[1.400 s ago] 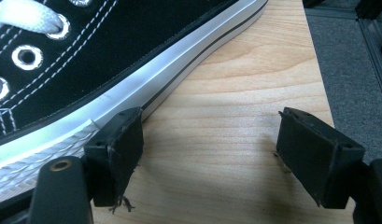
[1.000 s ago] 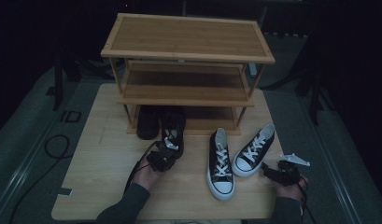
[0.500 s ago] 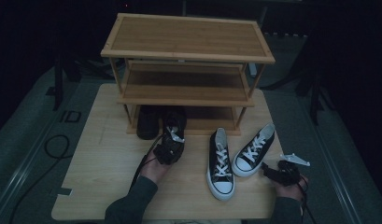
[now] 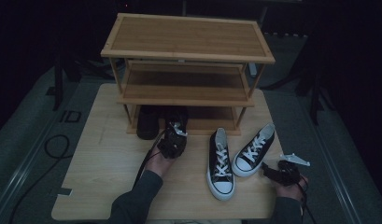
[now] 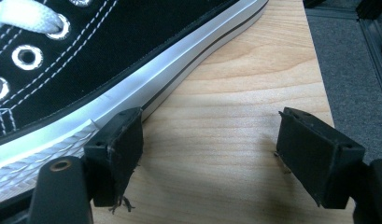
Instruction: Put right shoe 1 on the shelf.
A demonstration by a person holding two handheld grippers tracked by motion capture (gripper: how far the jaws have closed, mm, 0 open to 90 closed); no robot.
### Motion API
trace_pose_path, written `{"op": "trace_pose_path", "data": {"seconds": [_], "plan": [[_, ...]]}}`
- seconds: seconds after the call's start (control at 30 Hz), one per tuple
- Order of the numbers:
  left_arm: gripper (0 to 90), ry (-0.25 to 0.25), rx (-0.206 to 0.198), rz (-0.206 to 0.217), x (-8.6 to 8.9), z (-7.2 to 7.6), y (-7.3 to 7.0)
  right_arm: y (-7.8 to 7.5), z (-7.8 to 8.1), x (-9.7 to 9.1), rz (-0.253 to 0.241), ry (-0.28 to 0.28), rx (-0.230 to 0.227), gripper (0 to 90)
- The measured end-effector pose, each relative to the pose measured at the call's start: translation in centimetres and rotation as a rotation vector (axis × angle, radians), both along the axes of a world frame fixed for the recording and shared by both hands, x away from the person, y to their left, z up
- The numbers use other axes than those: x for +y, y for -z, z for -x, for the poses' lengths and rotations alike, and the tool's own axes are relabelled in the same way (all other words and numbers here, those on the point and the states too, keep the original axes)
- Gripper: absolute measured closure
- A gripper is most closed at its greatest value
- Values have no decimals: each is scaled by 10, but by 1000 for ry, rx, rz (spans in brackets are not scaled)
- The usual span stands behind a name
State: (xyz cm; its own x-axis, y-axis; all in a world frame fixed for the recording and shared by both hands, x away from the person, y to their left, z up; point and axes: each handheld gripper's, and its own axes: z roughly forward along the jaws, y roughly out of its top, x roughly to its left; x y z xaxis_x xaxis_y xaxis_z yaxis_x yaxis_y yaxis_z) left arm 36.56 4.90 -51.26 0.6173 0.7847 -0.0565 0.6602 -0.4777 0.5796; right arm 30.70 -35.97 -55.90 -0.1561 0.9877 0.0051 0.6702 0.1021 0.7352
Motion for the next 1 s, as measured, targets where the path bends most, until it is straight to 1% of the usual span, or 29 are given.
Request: {"op": "trace_pose_path", "data": {"seconds": [0.1, 0.17, 0.23, 0.33, 0.43, 0.6, 0.63, 0.67, 0.7, 0.77, 0.8, 1.0], "plan": [[899, -18, -11, 23, -1, -6, -3, 0, 0, 0, 0, 0, 0, 228], [899, -27, -21, 27, -2, -8, -5, 0, 0, 0, 0, 0, 0, 227], [899, -39, -30, 46, -1, -11, -8, 0, 0, 0, 0, 0, 0, 228], [899, -58, -38, 56, 0, -15, -11, 0, 0, 0, 0, -1, 0, 228], [899, -82, -51, 47, 2, -20, -12, 0, 0, 0, 0, -1, 0, 228], [899, -152, -65, 51, 8, -32, -14, 0, 0, 0, 0, -1, 0, 228], [899, -152, -65, 51, 8, -32, -14, 0, 0, 0, 0, -1, 0, 228], [899, -161, -69, 43, 7, -37, -14, 0, 0, 0, 0, -1, 0, 228], [899, -158, -73, 37, 6, -39, -14, 0, 0, 0, 0, -1, 0, 228], [899, -153, -90, 3, 1, -42, -14, 0, 0, 0, 0, -1, 0, 228], [899, -153, -94, -4, 0, -43, -14, 0, 0, 0, 0, -1, 0, 228], [900, -162, -114, -9, -3, -50, -12, 0, 0, 0, 0, -1, 0, 228]]}}
